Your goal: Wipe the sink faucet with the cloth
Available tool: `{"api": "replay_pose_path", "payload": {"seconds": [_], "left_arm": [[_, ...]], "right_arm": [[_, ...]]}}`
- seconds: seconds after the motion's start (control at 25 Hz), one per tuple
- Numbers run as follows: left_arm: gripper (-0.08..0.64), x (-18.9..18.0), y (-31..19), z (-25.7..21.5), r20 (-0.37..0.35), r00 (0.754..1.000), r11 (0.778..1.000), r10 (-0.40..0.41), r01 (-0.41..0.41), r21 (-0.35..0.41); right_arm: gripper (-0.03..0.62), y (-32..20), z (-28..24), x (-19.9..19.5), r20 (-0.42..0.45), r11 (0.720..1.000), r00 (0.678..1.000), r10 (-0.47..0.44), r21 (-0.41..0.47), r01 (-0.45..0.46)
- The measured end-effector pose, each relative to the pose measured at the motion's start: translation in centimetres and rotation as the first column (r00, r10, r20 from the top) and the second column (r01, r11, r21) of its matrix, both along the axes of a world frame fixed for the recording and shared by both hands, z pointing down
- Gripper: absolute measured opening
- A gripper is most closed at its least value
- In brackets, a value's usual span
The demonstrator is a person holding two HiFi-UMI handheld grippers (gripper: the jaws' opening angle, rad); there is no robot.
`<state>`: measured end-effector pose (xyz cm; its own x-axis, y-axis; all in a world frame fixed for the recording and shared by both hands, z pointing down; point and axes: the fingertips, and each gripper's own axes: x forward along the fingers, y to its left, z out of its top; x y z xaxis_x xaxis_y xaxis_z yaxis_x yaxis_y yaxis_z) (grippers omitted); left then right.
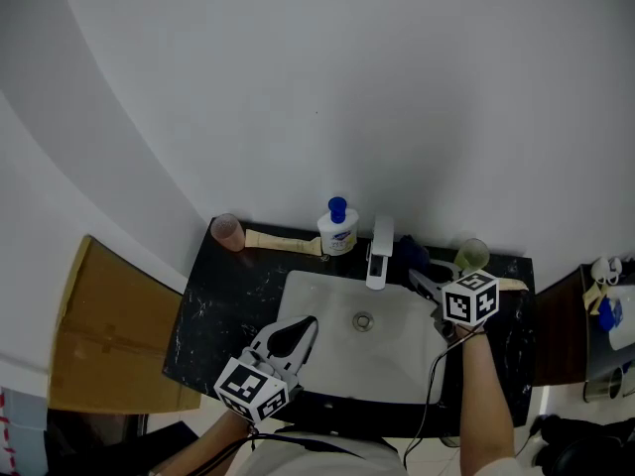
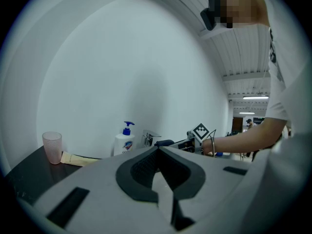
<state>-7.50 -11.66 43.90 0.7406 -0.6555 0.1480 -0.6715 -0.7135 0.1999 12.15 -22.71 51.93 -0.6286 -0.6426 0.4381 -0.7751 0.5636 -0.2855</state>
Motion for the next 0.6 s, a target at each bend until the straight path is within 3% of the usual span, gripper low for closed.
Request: {"api": "replay_pose_path", "payload": {"seconds": [0.16,0.28,0.44,0.6], "left_arm": [[0.002,0.1,-0.2,-0.1,0.001,1.0,1.0,0.001,-0.001,-0.002],[0.002,0.3,-0.1,-0.2,0.001,1.0,1.0,0.003,-0.003,0.0],[0.002,0.2,0.0,0.0,0.009,1.0,1.0,0.0,0.0,-0.004],[0.002,0.2,0.1,0.2,0.013,1.0,1.0,-0.002,0.002,-0.01]], "right_arm": [[0.092,1.7,-1.7,-4.4,0.016,0.975,0.976,-0.219,0.038,0.219],[0.092,1.2,-1.9,-6.3,-0.039,0.958,0.958,-0.283,0.044,0.284],[0.092,-1.3,-1.9,-5.6,-0.07,0.969,0.97,-0.234,0.068,0.239],[0.092,-3.7,-1.1,-2.3,-0.098,0.995,0.995,-0.024,0.092,0.033]]}}
